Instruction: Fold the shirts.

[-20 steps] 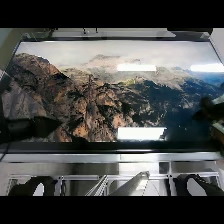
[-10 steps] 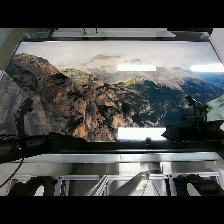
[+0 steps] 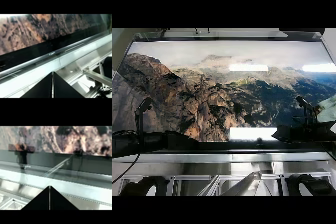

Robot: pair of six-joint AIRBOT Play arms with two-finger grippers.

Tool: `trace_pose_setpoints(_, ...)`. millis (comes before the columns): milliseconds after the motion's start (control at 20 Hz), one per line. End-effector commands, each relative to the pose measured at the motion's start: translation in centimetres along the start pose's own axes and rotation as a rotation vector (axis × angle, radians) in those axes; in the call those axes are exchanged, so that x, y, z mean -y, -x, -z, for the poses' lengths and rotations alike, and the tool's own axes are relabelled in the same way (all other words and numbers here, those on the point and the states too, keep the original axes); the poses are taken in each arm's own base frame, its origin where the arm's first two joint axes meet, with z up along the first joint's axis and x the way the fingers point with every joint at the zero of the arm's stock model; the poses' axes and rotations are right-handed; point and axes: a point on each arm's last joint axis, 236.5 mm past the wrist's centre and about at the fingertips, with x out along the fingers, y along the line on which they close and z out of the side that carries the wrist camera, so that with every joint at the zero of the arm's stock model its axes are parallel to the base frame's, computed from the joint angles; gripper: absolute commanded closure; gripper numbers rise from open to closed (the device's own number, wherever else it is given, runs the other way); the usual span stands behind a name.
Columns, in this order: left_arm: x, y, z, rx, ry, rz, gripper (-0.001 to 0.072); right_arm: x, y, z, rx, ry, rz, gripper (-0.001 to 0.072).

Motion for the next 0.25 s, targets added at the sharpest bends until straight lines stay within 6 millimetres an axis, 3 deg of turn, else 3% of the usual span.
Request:
trace_pose_setpoints(0,0.01,-0.06,0.22,-0.011,-0.001,0.002,0.0694,-0.01,-0.01,0.02,0.001,0.001,0.000,0.0697)
trace_pose_setpoints(200,0.00,-0.06,0.18,-0.009,-0.001,0.002,0.0694,0.00,-0.01,0.02,0.000,0.001,0.000,0.0697)
